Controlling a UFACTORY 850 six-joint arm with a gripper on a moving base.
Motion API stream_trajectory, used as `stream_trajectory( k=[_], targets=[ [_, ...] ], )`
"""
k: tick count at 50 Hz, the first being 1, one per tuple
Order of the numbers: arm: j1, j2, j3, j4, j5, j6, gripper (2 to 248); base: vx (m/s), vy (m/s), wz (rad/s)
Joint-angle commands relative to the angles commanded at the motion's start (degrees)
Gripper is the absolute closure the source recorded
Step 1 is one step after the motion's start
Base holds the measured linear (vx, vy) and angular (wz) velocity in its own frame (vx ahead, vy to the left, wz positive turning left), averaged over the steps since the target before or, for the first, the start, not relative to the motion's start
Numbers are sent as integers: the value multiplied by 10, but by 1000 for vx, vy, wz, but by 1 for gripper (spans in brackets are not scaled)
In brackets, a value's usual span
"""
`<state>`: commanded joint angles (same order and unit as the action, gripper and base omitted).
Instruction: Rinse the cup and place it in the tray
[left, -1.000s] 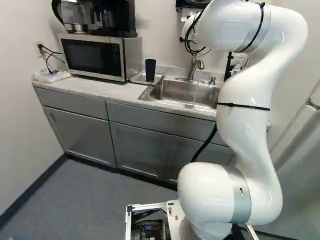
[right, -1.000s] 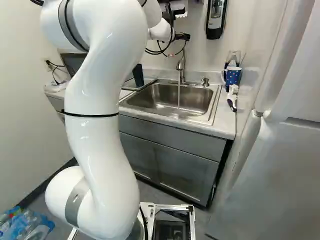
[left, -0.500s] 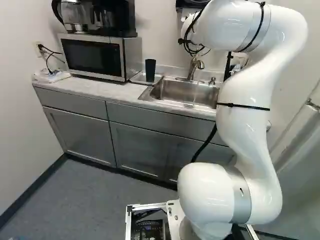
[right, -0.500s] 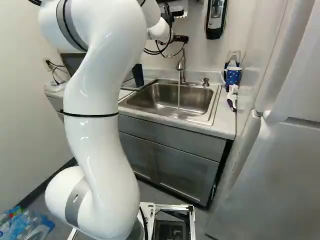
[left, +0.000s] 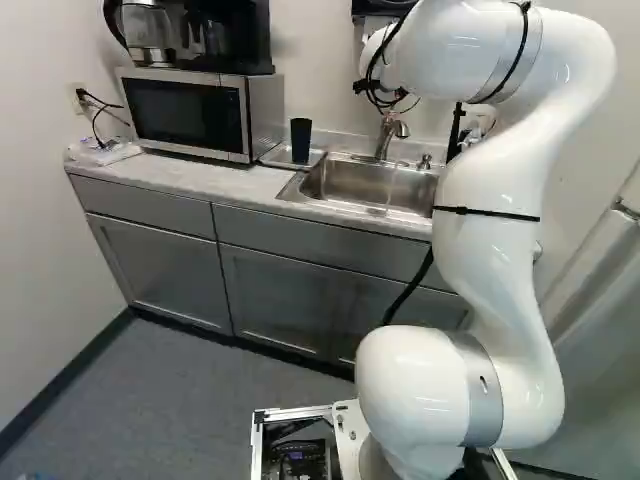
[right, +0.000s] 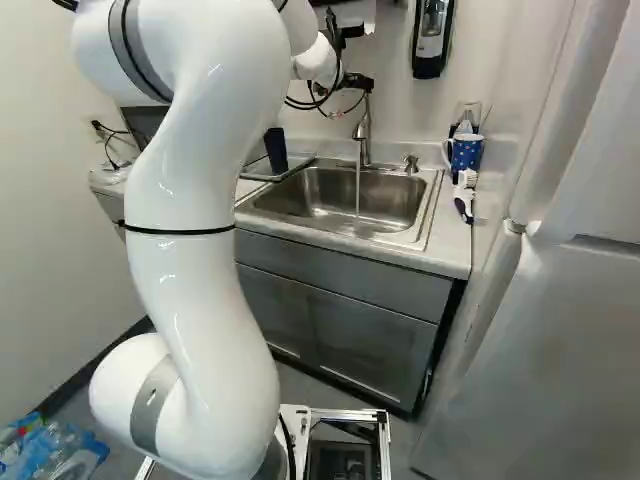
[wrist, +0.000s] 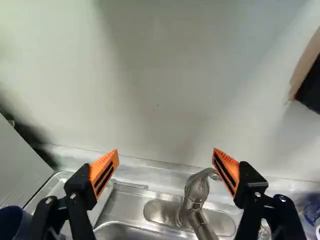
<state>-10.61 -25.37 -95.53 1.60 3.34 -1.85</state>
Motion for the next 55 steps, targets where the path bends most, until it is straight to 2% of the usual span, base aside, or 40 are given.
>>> stream_trajectory(
  k=[30, 55],
  targets=[
    [1, 21, 25, 0, -40, 0, 3, 0, 0, 0],
    [0, 44, 52, 0, -42, 0, 3, 0, 0, 0]
  ],
)
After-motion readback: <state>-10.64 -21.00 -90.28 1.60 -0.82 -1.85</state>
